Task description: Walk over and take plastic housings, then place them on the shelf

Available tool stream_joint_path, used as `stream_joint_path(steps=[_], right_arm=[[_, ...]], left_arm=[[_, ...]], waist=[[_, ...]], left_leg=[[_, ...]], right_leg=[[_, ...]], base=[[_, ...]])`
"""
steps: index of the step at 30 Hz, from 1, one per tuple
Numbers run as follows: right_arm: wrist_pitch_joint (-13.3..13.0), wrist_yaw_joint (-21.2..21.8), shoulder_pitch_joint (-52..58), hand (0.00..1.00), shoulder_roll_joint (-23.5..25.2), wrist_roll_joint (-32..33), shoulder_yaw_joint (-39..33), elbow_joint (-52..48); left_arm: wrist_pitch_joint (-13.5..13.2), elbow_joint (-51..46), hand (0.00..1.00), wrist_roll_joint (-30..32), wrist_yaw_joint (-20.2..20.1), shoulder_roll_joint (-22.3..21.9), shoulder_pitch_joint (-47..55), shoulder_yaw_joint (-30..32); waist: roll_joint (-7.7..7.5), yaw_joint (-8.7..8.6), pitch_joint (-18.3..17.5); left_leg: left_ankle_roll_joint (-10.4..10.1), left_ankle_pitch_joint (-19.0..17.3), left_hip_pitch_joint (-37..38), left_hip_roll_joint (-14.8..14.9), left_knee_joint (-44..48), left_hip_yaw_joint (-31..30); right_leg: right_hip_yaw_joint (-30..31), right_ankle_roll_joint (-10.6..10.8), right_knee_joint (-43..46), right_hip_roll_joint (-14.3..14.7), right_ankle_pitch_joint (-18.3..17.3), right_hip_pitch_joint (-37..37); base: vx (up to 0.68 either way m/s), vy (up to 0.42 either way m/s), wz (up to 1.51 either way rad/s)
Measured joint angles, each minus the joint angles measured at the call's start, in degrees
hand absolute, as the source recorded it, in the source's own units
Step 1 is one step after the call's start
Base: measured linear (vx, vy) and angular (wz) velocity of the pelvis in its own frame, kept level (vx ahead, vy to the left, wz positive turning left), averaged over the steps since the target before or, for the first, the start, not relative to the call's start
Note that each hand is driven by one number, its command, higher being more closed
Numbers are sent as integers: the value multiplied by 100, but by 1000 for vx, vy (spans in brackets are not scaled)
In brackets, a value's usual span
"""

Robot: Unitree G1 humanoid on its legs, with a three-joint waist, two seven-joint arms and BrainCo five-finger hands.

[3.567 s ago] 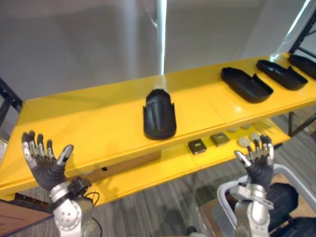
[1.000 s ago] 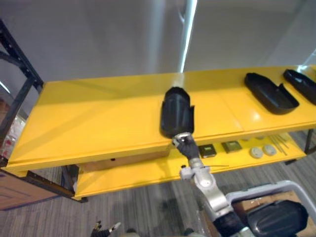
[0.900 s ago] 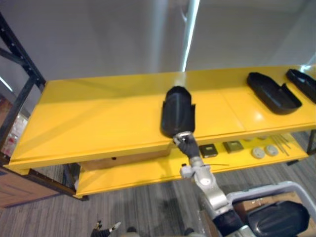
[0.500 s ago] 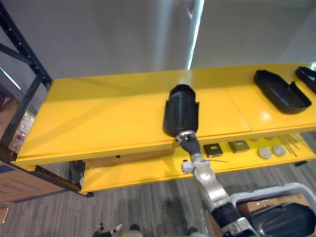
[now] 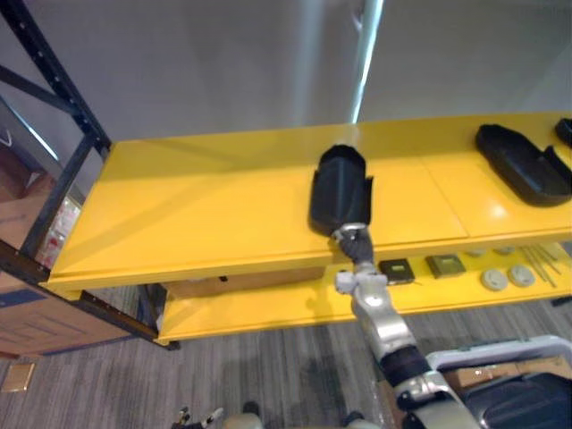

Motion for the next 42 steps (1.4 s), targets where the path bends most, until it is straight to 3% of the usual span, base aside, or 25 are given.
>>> stream_joint_path(steps=[10,16,19,20,24,28,30,32,35,37,40,42], right_arm=[[245,-20,-686,100,-95,0,-299,671],[232,-32,-802,100,-181,-7,-320,848],[6,-83,-814,100,-181,-312,-311,824],[-95,-168,-787,0,-167,-608,-276,654],[-269,-437,-558,0,-193,-1441,165,-1244],[-307,-490,-505,0,-224,-1838,601,-2601],[-244,-238,-443,0,-252,-1583,753,-2947],[-2,513,-295,0,-319,-716,998,-3285],[289,1187,-157,0,-399,324,1360,-3286],[422,1382,-147,0,-406,605,1585,-3282],[655,1984,-152,0,-365,1299,1974,-3084],[907,2245,-275,0,-225,1421,2227,-2300]], left_arm=[[-1,-47,0,-2,-10,-44,0,-1],[-5,-44,0,-2,-35,-43,1,0],[-9,-45,0,-7,-38,-42,-1,0],[-8,-40,0,-10,-38,-45,-1,1],[-20,7,0,-19,-29,-43,-12,27],[-100,50,0,-20,18,-37,-12,99],[-155,110,0,-20,49,-36,-12,114],[-232,223,0,-20,74,-29,-11,237],[-247,235,0,-20,79,5,-3,272],[-246,236,0,-20,81,15,2,277],[-248,234,0,-20,85,34,2,278],[-241,227,0,-17,83,62,-2,277]], waist=[[70,82,108],[69,142,125],[85,139,224],[87,135,236],[67,116,245],[-29,63,294],[-89,53,285],[-194,15,274],[-285,13,231],[-305,17,219],[-346,23,194],[-386,59,163]], left_leg=[[-10,50,-34,-4,-1,-128],[-10,66,-34,-2,-4,-145],[-12,74,-37,-2,-5,-142],[-13,76,-72,-1,-5,-141],[-18,76,-108,50,-3,-101],[-20,73,-88,57,-3,-20],[-22,69,-92,58,-3,21],[-19,57,-69,58,-3,81],[-13,32,-62,77,-7,164],[-12,29,-65,78,-32,187],[-11,30,-92,84,-37,198],[-12,32,-94,90,-36,178]], right_leg=[[-148,0,-3,-6,0,60],[-184,1,-4,-8,-1,83],[-183,4,-3,-10,1,80],[-182,8,-4,-11,4,47],[-110,3,-2,10,5,-9],[-42,-2,11,17,2,-43],[18,-5,34,18,0,-95],[89,-6,52,21,0,-111],[161,-8,63,25,-2,-125],[196,-20,63,26,-10,-148],[220,-20,88,28,-10,-204],[208,-21,111,33,-9,-202]], base=[[-14,4,7],[-28,5,3],[-10,2,0],[0,0,0],[20,-5,-2],[10,4,-9],[-23,14,-14],[-31,13,-13],[-54,7,-11],[-40,5,-10],[-10,3,-3],[4,0,2]])
